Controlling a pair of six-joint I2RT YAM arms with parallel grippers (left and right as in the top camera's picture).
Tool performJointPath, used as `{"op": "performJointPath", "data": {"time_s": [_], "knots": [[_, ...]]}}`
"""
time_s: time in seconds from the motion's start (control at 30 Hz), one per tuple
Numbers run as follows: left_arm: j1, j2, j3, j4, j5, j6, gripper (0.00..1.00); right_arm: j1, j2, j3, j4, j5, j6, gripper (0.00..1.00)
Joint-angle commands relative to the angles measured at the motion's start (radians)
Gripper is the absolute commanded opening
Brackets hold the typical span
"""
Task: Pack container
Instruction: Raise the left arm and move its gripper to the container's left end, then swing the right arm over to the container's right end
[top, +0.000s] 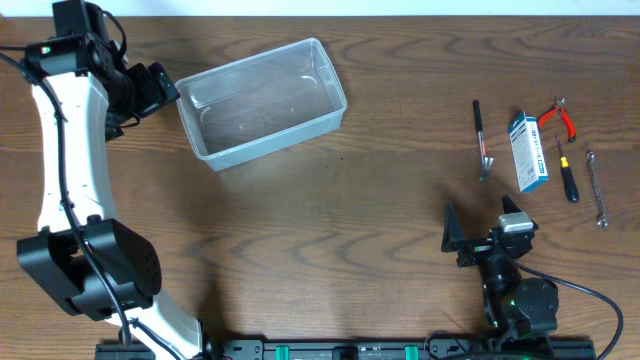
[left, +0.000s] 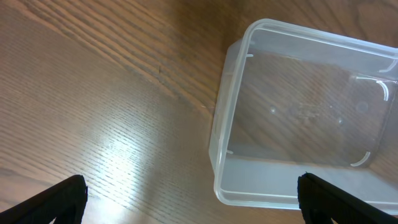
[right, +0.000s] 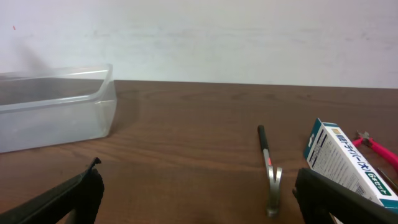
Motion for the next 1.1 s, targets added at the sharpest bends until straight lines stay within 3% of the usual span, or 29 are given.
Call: {"op": "performJointPath", "data": {"time_s": [0.0, 0.57, 0.7, 0.9, 0.97, 1.0, 1.07], "knots": [[0.026, -0.003, 0.016, -0.010, -0.008, 0.006, 0.98, 0.003, -0.008, -0.002, -0.004, -0.010, -0.012, 0.99], [0.069, -0.003, 0.016, 0.028, -0.008, 0.006, 0.98, 0.003, -0.008, -0.002, -0.001, -0.008, -0.013, 0.99], [0.077, -0.003, 0.016, 0.031, -0.008, 0.006, 0.98, 0.003, -0.008, -0.002, 0.012, 0.080, -0.012, 0.99], [0.079, -0.003, 0.016, 0.099, -0.008, 0.051, 1.00, 0.003, -0.008, -0.002, 0.131, 0.010, 0.002, 0.99], [0.079, -0.003, 0.016, 0.128, -0.008, 0.051, 0.83, 0.003, -0.001, -0.002, 0.131, -0.027, 0.043, 0.99], [0.079, -0.003, 0.016, 0.137, -0.008, 0.051, 0.68, 0.003, 0.008, -0.002, 0.131, -0.035, 0.065, 0.99], [0.079, -0.003, 0.016, 0.141, -0.008, 0.051, 0.54, 0.003, 0.033, 0.008, 0.132, -0.032, 0.094, 0.99]]}}
